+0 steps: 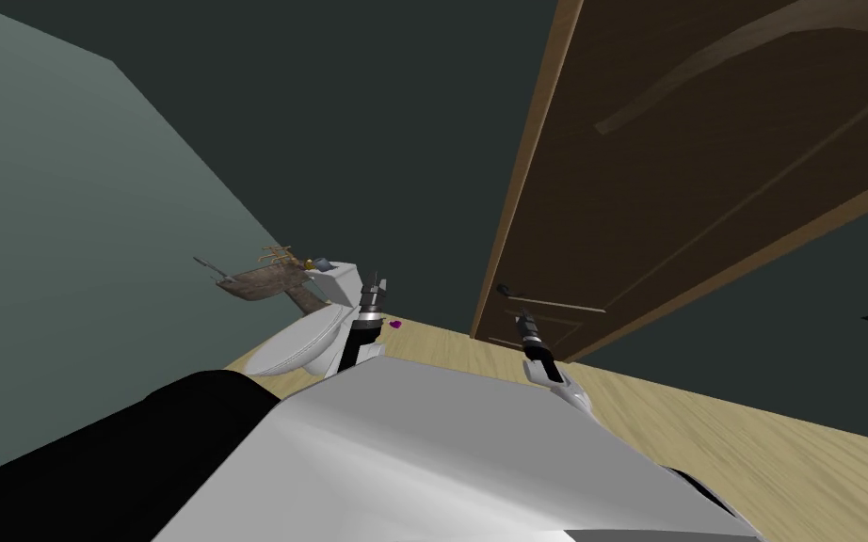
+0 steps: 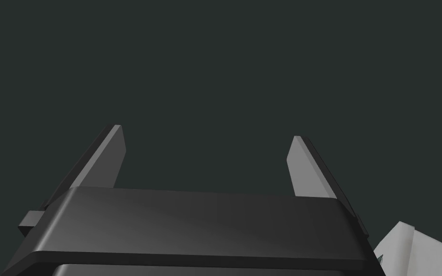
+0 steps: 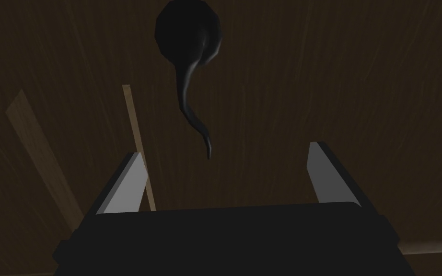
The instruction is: Pull the door open
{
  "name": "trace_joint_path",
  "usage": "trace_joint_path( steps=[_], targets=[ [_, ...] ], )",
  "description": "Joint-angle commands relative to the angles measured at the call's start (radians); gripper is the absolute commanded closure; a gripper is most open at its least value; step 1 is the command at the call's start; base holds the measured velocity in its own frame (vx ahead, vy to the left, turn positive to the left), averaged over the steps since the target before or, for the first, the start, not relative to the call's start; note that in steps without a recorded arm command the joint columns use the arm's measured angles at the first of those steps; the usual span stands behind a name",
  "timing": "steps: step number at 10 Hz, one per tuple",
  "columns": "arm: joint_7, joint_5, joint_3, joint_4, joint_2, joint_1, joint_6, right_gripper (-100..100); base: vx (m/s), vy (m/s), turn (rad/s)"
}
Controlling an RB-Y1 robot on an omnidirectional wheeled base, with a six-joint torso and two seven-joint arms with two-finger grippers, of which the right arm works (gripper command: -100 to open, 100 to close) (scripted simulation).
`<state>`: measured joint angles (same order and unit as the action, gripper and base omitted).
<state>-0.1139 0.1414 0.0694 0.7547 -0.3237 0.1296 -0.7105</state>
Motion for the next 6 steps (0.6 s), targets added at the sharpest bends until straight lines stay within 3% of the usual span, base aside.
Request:
trace_joint_path(
  steps=[1, 6],
  targets=[
    [-0.002, 0.004, 0.0, -0.05, -0.008, 0.024, -0.011, -100, 0.009, -0.055, 0.089],
    [-0.004, 0.014, 0.0, -0.139, -0.024, 0.058, -0.016, -100, 0.011, -0.049, 0.093]
  ],
)
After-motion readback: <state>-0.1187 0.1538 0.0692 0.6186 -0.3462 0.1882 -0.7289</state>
